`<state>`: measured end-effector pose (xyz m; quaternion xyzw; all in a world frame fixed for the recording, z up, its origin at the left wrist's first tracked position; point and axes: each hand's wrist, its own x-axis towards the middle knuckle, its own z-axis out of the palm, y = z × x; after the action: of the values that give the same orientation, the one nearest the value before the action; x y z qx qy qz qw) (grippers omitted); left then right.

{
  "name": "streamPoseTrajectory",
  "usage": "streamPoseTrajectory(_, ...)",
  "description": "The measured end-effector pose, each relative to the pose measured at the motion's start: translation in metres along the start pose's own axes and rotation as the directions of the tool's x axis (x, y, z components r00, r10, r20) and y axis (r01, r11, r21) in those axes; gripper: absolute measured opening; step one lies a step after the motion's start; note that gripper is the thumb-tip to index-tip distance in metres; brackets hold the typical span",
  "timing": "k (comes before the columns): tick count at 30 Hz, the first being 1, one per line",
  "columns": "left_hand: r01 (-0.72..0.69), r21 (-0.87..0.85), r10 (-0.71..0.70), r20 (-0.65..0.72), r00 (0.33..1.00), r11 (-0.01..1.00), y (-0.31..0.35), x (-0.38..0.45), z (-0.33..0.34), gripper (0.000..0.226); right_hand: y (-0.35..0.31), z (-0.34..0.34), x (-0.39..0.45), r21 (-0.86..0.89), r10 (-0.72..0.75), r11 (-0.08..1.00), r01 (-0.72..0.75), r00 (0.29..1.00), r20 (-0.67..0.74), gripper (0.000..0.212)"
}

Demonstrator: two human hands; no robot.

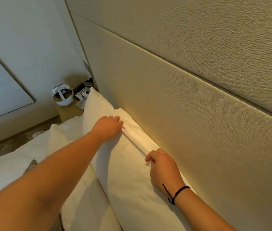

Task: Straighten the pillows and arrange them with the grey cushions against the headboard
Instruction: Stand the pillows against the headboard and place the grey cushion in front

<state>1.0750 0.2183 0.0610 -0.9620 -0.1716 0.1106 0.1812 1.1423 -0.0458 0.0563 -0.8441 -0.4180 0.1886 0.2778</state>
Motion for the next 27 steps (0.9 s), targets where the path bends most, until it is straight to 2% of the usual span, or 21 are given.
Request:
streamPoseTrajectory(2,0.022,0.071,-0.027,0.068,0.997,0.997,-0.026,0.006,-0.004,0.030,-0.003,-0.008,0.000,0.056,-0.023,0.998,0.028,0.997,-0.078,0.039)
streamPoseTrajectory(4,0.054,0.021,-0.055,0.069,0.996,0.998,-0.046,0.014,-0.006,0.031,-0.009,-0.016,0.000,0.078,-0.067,0.994,0.076,0.991,-0.118,0.037)
streamPoseTrajectory(8,0.072,-0.126,-0.073,-0.007,0.997,0.989,-0.062,0.044,-0.034,0.024,-0.015,-0.019,-0.003,-0.027,-0.147,0.989,0.145,0.985,-0.089,0.030)
streamPoseTrajectory(11,0.052,-0.255,-0.077,-0.087,0.993,0.966,-0.056,0.060,-0.044,0.023,-0.010,-0.022,0.002,-0.109,-0.100,0.990,0.086,0.987,-0.130,0.027)
streamPoseTrajectory(13,0.113,-0.365,-0.163,-0.109,0.981,0.924,-0.039,0.065,-0.036,0.023,-0.009,-0.023,0.004,-0.215,-0.024,0.977,-0.001,0.993,-0.117,0.026)
streamPoseTrajectory(16,0.305,-0.561,-0.387,-0.030,0.922,0.770,-0.011,0.063,-0.013,0.029,-0.013,-0.019,0.001,-0.350,0.041,0.934,-0.075,0.994,-0.104,0.029)
streamPoseTrajectory(18,0.453,-0.521,-0.464,0.118,0.878,0.724,0.006,0.056,0.006,0.058,-0.014,-0.010,-0.010,-0.393,-0.023,0.919,-0.028,0.992,-0.125,0.016)
streamPoseTrajectory(19,0.530,-0.520,-0.504,0.205,0.839,0.670,0.013,0.051,0.012,0.074,-0.014,-0.005,-0.016,-0.430,-0.061,0.903,-0.008,0.987,-0.148,0.013)
streamPoseTrajectory(21,0.664,-0.535,-0.603,0.320,0.731,0.522,0.026,0.042,0.020,0.092,-0.011,0.001,-0.027,-0.479,-0.041,0.878,-0.014,0.994,-0.106,0.042)
streamPoseTrajectory(24,0.739,-0.531,-0.722,0.302,0.623,0.415,0.035,0.034,0.021,0.089,-0.004,0.008,-0.040,-0.553,0.030,0.833,-0.026,1.000,-0.001,0.059)
streamPoseTrajectory(26,0.737,-0.545,-0.725,0.304,0.618,0.400,0.031,0.033,0.017,0.078,0.007,0.012,-0.044,-0.578,0.083,0.815,-0.048,0.996,0.035,0.068)
streamPoseTrajectory(27,0.736,-0.523,-0.700,0.323,0.637,0.429,0.029,0.032,0.016,0.075,0.012,0.012,-0.047,-0.589,0.104,0.805,-0.062,0.994,0.038,0.069)
